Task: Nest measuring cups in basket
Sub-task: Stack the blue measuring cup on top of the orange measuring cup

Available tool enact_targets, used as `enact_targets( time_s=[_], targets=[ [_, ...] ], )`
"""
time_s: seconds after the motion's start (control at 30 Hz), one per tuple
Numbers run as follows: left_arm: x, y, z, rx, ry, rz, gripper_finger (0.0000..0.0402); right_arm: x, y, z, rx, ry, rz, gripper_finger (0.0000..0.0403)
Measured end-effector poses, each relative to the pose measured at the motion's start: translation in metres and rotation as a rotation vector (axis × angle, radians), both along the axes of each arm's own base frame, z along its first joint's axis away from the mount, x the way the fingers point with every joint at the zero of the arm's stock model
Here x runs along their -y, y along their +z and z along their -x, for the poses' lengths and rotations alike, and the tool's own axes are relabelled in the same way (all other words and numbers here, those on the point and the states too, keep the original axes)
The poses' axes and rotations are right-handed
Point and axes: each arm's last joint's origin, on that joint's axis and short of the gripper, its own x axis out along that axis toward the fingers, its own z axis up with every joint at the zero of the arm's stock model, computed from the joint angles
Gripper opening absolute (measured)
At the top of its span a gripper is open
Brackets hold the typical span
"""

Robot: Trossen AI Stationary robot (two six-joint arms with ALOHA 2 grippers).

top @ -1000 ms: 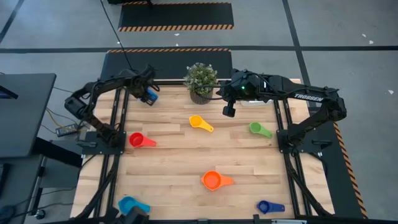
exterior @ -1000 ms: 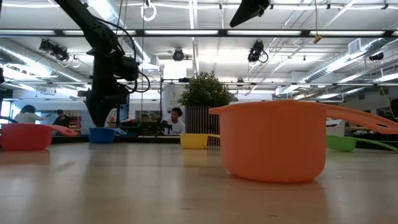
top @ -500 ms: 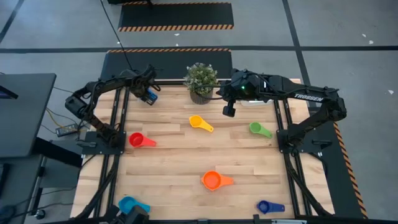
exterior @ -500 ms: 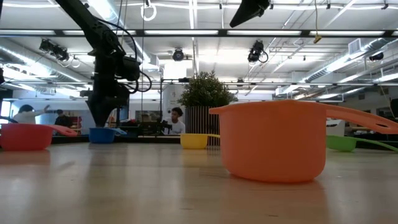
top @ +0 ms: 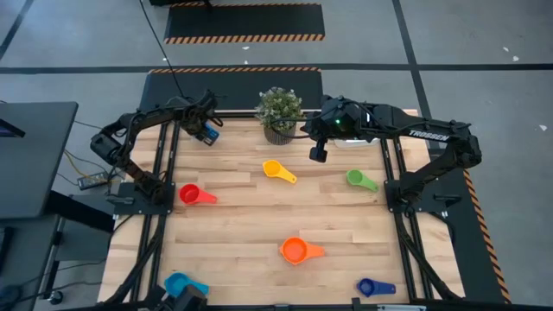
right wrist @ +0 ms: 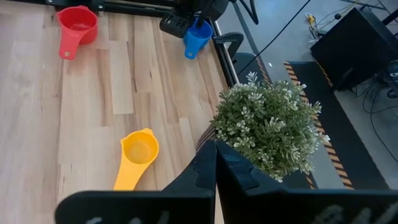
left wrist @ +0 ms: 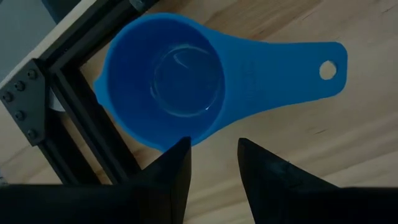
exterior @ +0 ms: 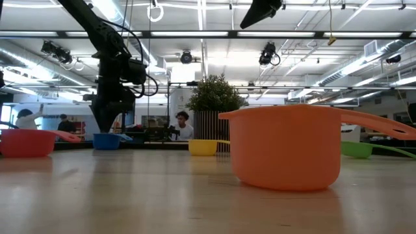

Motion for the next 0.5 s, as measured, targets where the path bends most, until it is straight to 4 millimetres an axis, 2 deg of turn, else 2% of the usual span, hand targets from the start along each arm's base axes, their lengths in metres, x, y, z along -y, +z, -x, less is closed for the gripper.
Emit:
enact_targets(
  time_s=[0.27, 0.5],
  targets=[
    [0.001, 0.000, 0.000, 0.008, 0.022, 0.012, 0.0139, 0.003, 0.000, 0.000, 0.000, -0.009, 0.000, 0.0007],
    [0.000, -0.017, 0.000, -0.028, 0.058, 0.098, 0.0139, 0.007, 0.000, 0.001, 0.000, -0.029, 0.003, 0.0007]
  ],
)
